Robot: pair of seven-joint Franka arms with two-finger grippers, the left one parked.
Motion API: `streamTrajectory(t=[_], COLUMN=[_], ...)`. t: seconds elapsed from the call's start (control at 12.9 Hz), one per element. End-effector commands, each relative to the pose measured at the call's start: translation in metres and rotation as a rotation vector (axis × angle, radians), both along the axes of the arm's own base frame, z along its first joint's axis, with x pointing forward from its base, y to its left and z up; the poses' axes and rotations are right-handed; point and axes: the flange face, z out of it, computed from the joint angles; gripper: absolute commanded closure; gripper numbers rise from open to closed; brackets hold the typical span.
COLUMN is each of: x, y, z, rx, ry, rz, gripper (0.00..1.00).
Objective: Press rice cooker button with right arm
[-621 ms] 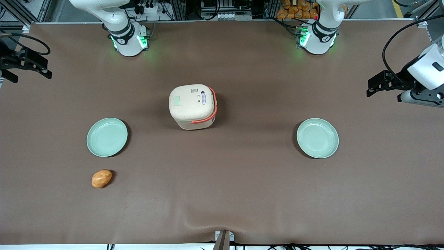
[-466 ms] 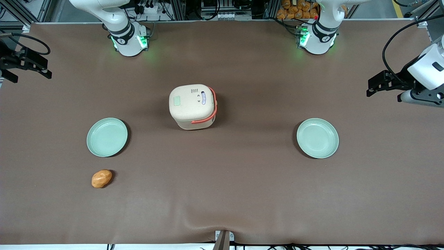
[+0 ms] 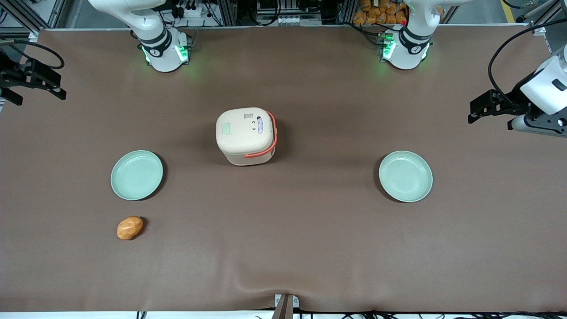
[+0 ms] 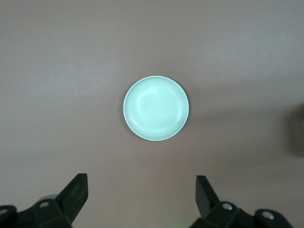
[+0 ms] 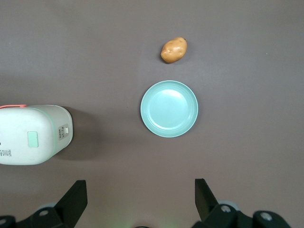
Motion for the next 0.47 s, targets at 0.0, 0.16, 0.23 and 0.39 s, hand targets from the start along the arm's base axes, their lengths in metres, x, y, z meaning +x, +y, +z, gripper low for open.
streamTrajectory(t=[0.0,0.16,0.23,0.39], x=[0.003,0.004,0.005,0.001], y=[0.011,0.032,0.043,0.07], z=[0.004,0.001,-0.002,-0.002], rx=[0.027,0.04,0.039,0.04], ry=[-0.003,0.003,0.009,0.014], rz=[0.004,0.041,0.06,0.049], gripper=[0.0,0.0,0.0,0.0])
